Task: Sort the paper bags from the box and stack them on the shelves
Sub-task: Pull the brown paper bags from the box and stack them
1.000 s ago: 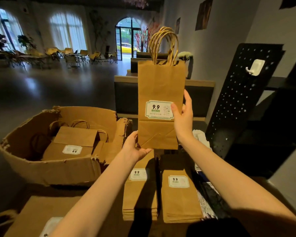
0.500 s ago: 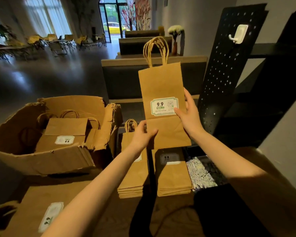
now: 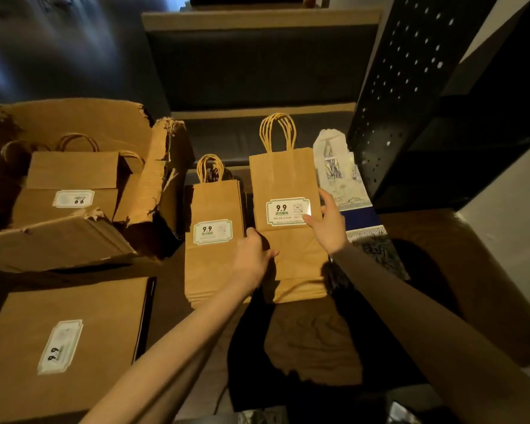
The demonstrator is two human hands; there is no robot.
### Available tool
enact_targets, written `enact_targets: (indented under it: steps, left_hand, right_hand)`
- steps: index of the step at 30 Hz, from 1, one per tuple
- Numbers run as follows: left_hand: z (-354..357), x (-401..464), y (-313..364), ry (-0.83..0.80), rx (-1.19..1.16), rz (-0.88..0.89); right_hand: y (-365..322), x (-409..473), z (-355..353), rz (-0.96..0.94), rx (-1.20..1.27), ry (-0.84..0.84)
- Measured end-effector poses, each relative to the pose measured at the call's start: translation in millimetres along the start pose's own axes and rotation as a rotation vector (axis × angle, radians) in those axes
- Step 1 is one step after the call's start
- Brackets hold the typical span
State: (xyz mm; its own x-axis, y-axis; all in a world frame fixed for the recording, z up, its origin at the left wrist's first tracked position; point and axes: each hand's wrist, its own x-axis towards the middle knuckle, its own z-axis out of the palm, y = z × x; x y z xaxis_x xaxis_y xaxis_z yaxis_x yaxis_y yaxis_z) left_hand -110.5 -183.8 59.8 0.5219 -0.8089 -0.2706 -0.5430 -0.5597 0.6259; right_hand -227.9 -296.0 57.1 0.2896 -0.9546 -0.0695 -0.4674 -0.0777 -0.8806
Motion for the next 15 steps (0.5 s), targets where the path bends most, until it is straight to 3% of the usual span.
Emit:
enact_targets:
  steps: [9,15]
  left_hand:
    - [21,20,-8,-0.065,0.352,0.022]
    - [29,27,-4,-0.158,0.334,-0.061]
  right_hand:
    - [36,6,22,0.100,-0.080,-0.034]
    - [44,13,21,0.179,-0.140,-0.205]
